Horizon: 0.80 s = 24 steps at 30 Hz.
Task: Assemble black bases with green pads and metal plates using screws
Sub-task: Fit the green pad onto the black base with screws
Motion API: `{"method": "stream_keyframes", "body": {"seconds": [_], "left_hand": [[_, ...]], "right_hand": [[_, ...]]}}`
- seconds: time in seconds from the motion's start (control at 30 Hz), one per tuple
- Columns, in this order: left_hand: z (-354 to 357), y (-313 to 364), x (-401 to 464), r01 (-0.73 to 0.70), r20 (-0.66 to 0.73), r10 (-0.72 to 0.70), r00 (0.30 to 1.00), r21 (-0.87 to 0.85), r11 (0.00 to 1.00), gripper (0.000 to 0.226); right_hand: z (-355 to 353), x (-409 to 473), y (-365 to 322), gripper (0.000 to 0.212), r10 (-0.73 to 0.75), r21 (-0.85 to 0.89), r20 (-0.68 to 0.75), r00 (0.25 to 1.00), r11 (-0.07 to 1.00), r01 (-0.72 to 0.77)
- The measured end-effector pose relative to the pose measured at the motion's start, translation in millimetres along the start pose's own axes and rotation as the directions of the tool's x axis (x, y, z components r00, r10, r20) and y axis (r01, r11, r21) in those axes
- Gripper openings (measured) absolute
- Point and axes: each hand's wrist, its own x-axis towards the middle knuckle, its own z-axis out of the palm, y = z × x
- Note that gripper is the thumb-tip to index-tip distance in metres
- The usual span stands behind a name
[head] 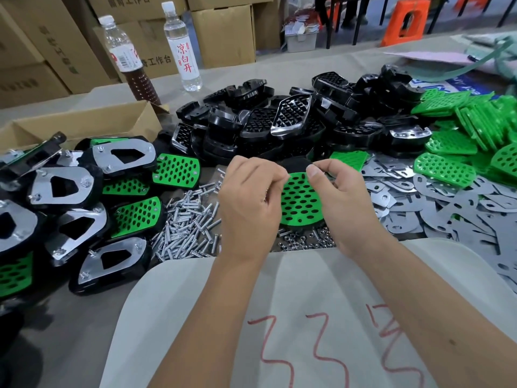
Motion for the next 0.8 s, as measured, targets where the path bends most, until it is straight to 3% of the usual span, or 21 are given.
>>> {"method": "stream_keyframes", "body": {"seconds": [0.3, 0.43, 0.57, 0.8], "left_hand": [[0.9, -3.1, 0.4, 0.205, 0.097, -0.203, 0.974, -0.004, 0.979, 0.013], [-1.3, -0.4, 1.0, 0.120, 0.107, -0.124, 0.986, 0.039, 0.992, 0.015], [2.2, 1.0, 0.0, 0.227, 0.080, -0.226, 0.971, -0.012, 0.974, 0.014], [3.0, 2.5, -0.8, 0.235, 0.068, -0.230, 0.971, -0.081, 0.969, 0.013]], "right_hand": [[1.3, -0.2, 5.5, 0.011, -0.050, -0.067, -0.032, 0.998, 0.997, 0.047], [1.3, -1.2, 5.2, 0.011, -0.058, -0.070, -0.036, 0.998, 0.996, 0.055], [1.5, -1.3, 3.7, 0.011, -0.068, -0.069, -0.021, 0.997, 0.995, 0.066], [1.4, -3.4, 0.0, 0.011, -0.101, -0.070, -0.009, 0.995, 0.992, 0.101]]}}
